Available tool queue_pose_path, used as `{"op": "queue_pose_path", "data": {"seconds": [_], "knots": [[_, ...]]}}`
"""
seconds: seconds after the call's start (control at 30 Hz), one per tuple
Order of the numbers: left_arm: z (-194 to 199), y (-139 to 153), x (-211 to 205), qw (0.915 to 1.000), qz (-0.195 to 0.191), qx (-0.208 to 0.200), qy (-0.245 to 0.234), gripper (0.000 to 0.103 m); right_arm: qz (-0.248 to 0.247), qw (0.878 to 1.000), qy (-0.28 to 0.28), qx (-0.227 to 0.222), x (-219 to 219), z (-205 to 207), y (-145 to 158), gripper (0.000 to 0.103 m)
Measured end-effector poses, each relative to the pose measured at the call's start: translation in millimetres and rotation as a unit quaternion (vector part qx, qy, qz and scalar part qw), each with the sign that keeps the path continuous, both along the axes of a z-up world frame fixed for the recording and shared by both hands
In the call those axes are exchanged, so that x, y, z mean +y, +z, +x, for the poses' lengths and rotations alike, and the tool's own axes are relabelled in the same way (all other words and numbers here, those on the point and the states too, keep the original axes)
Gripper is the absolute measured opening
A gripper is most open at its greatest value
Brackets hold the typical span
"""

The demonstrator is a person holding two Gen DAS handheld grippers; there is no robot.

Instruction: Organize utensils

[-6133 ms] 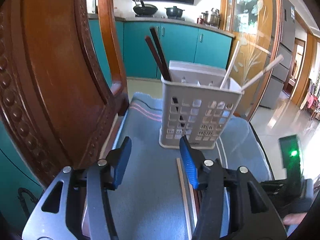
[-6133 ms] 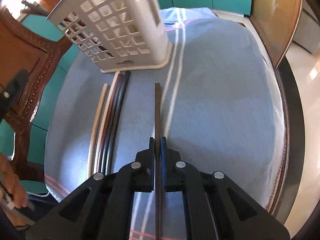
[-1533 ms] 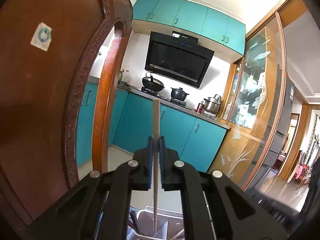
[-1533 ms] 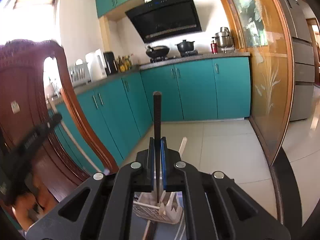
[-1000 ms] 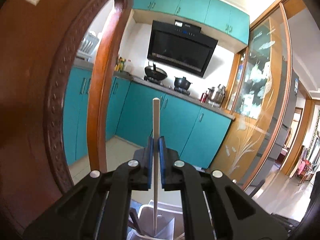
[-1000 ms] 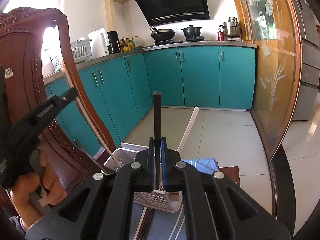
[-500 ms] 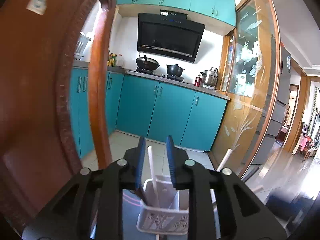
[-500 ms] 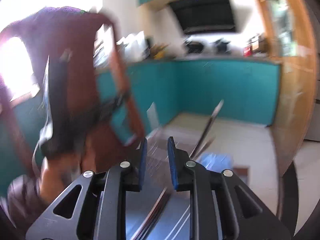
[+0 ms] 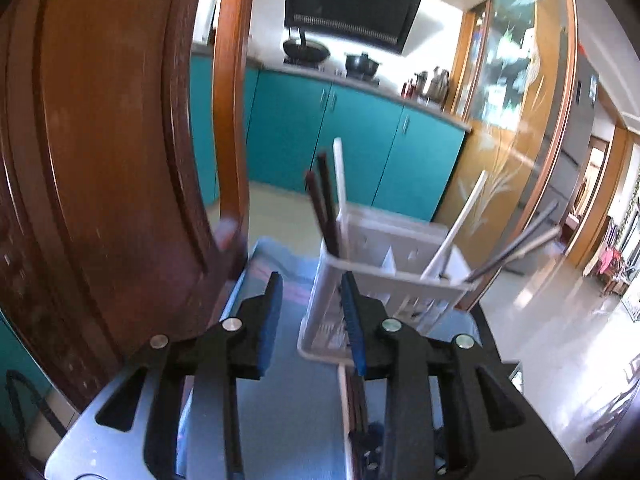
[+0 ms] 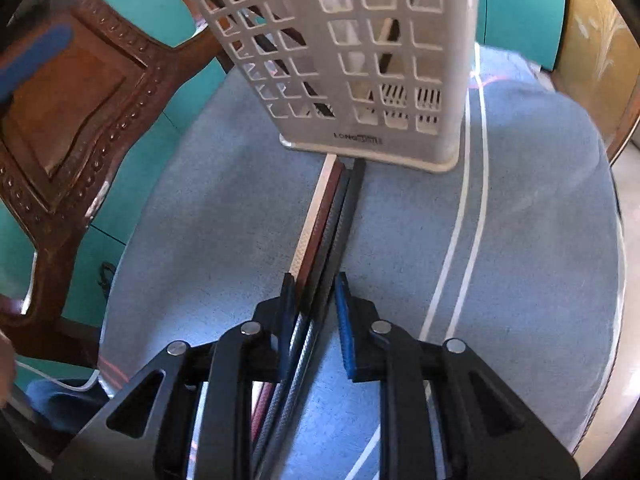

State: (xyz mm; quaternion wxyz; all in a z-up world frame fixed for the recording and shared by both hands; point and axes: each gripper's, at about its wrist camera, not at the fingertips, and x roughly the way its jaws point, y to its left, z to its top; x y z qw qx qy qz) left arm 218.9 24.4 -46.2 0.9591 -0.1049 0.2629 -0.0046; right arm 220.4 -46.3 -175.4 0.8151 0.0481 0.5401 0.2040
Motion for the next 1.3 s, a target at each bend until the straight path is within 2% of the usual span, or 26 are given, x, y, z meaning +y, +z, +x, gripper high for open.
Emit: {"op": "queue_pose_path", "data": {"seconds": [0.1, 0.17, 0.27, 0.4, 0.5, 0.67, 0.7, 0.83, 0.87, 0.93, 1.0, 1.07, 1.1, 1.17, 1.23, 1.3], "knots": [[3, -10, 0, 0.9997, 0.010, 0.022, -0.001, 0.032, 0.049, 0.997, 0.002, 0.063, -17, 3, -7, 0.010], [3, -16, -2, 0.9992, 0.015, 0.037, -0.007, 0.034, 0.065, 0.994, 0.003, 0.083, -27, 0, -11, 0.006], [9, -28, -9, 0.9975, 0.024, 0.065, -0.017, 0.035, 0.045, 0.996, -0.006, 0.071, -40, -5, -9, 0.006], [20, -55, -25, 0.9906, 0.023, 0.123, -0.055, 0.038, 0.032, 0.998, -0.014, 0.055, -56, -5, -5, 0.007], [33, -87, -42, 0.9799, 0.029, 0.179, -0.084, 0.038, -0.007, 0.999, -0.036, 0.035, -71, -5, 1, 0.007], [47, -124, -60, 0.9652, 0.074, 0.234, -0.091, 0.039, 0.005, 0.999, -0.038, 0.034, -80, -5, 3, 0.010], [46, -124, -60, 0.9679, 0.070, 0.224, -0.090, 0.039, 0.006, 0.999, -0.037, 0.034, -81, -6, 4, 0.010], [47, -125, -57, 0.9672, 0.073, 0.227, -0.087, 0.039, 0.005, 0.999, -0.035, 0.031, -79, -7, 8, 0.011], [45, -127, -58, 0.9645, 0.088, 0.236, -0.080, 0.035, 0.005, 0.999, -0.036, 0.030, -78, -7, 9, 0.011], [47, -131, -52, 0.9605, 0.104, 0.244, -0.084, 0.035, 0.003, 0.999, -0.038, 0.028, -79, -8, 11, 0.011], [42, -129, -46, 0.9606, 0.097, 0.246, -0.086, 0.032, 0.006, 0.999, -0.039, 0.022, -79, -9, 15, 0.011], [35, -123, -39, 0.9661, 0.051, 0.232, -0.101, 0.032, 0.012, 0.999, -0.040, 0.016, -75, -10, 17, 0.011], [33, -119, -39, 0.9685, 0.042, 0.221, -0.106, 0.032, 0.009, 0.999, -0.041, 0.013, -74, -10, 17, 0.011], [30, -116, -41, 0.9690, 0.047, 0.214, -0.114, 0.032, 0.001, 0.999, -0.046, 0.012, -72, -7, 16, 0.011], [31, -120, -49, 0.9646, 0.058, 0.226, -0.123, 0.032, -0.004, 0.999, -0.053, 0.015, -70, -4, 14, 0.012], [31, -120, -52, 0.9657, 0.069, 0.219, -0.120, 0.035, -0.006, 0.998, -0.060, 0.017, -70, -2, 13, 0.012]]}}
